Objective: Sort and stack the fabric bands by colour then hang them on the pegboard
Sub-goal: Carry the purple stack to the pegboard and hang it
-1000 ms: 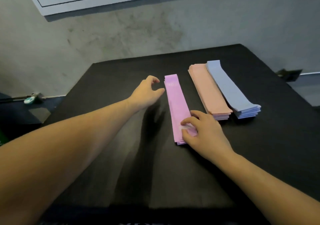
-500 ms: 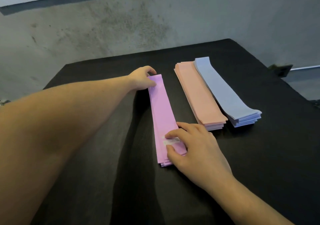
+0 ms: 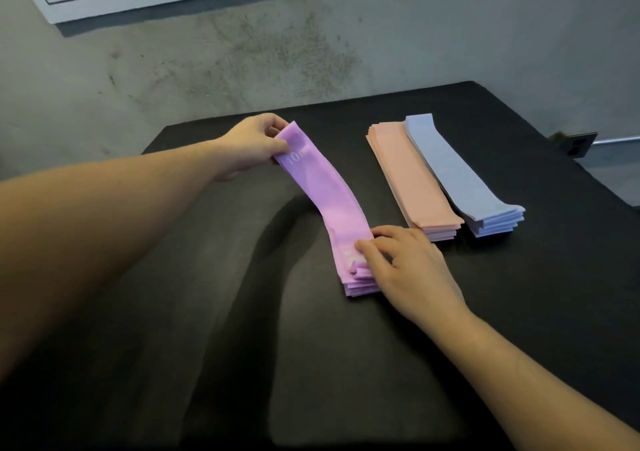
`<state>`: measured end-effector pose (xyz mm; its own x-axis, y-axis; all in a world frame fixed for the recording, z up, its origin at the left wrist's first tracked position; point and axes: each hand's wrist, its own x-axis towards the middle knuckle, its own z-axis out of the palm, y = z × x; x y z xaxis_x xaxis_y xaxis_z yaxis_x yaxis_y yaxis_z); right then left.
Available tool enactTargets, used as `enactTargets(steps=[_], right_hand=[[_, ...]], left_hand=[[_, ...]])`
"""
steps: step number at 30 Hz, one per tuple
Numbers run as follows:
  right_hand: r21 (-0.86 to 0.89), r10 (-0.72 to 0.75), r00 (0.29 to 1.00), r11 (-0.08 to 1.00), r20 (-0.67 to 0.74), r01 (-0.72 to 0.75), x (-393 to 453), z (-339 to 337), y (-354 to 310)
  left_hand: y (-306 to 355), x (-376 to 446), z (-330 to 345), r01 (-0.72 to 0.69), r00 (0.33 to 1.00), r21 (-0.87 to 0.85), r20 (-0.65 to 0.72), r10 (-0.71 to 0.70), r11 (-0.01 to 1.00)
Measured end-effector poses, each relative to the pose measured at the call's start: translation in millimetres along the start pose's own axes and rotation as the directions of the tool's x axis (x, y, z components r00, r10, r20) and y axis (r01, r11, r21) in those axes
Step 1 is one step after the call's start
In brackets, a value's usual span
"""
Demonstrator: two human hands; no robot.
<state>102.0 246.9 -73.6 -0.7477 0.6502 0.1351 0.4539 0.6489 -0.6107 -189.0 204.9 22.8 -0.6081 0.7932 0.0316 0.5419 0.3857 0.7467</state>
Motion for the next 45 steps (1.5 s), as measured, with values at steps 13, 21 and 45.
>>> enactTargets(steps=[13,21,45], right_hand=[[0.190,0.052,0.977,0.977,0.207,-0.092,-5.8,-23.5,-43.2],[-0.231,-0.175,0.913,0.934,0.369,0.272,-24.2,-47.9,-88.3],[-0.565,-0.396,0.842,0.625,0.366,0.539,-50.1,-0.4,-82.7]], left_hand=[[-33.6,-174.4,-94.1,-0.108,0.990,-0.124,-0.100,0.096,0.986],[-76.6,-274.9,-87.8,-0.026,1.000,0.174,-0.008,0.028,0.984],[-124.0,-310.4,-30.5,-0.196,0.951,0.856,0.047,0.304,0.479]])
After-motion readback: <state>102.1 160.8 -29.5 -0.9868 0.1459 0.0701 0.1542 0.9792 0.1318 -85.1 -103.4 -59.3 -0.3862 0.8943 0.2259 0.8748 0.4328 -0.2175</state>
